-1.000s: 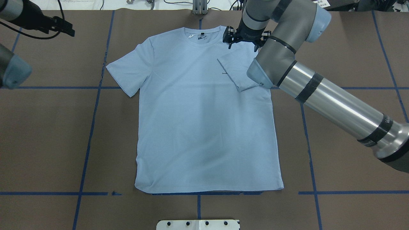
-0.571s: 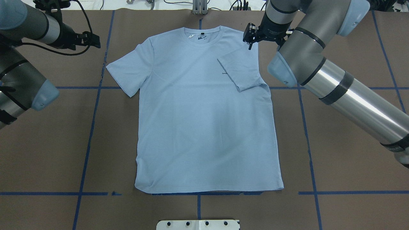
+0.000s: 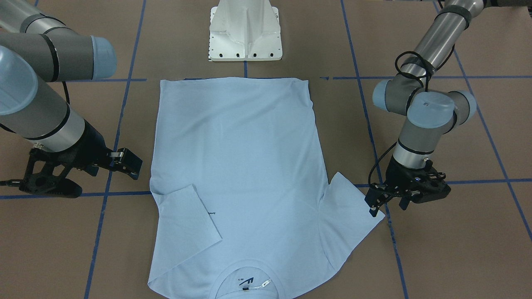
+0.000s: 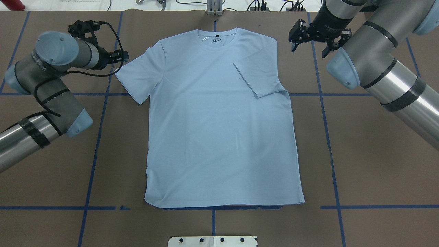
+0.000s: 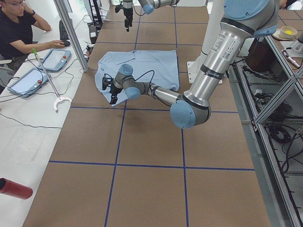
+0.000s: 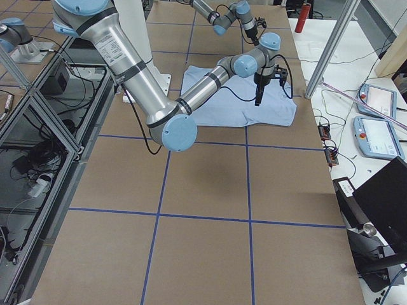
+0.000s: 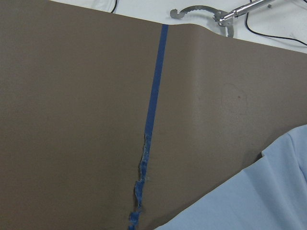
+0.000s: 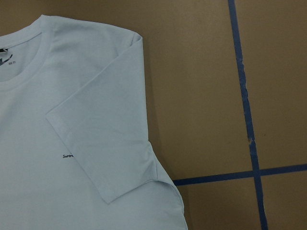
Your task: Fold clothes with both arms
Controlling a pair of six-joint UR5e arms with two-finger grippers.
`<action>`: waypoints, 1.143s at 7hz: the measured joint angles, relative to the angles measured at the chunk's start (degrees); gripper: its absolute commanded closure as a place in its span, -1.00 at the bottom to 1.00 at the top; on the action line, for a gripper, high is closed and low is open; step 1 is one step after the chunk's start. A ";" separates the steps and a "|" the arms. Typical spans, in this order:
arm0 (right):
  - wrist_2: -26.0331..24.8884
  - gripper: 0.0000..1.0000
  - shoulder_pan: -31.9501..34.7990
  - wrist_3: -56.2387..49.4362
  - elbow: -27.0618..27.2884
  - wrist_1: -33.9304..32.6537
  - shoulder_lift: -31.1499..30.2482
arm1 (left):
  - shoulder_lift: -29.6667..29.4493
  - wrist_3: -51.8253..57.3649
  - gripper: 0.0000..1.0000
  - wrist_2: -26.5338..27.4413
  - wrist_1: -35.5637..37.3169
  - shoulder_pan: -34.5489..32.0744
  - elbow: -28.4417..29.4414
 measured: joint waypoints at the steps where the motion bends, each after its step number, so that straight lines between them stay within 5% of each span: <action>1: -0.03 -1.00 -0.03 -0.04 0.17 0.08 -0.32 | -1.20 -0.51 -0.96 1.14 -0.26 1.10 1.79; 6: -0.29 -1.00 -0.51 0.52 0.15 0.37 -0.42 | -1.96 -0.03 -0.76 2.95 -2.78 1.66 6.50; 8: -0.29 -1.00 -0.59 0.57 0.16 0.39 -0.42 | -1.83 0.03 -0.52 2.93 -2.83 1.67 6.55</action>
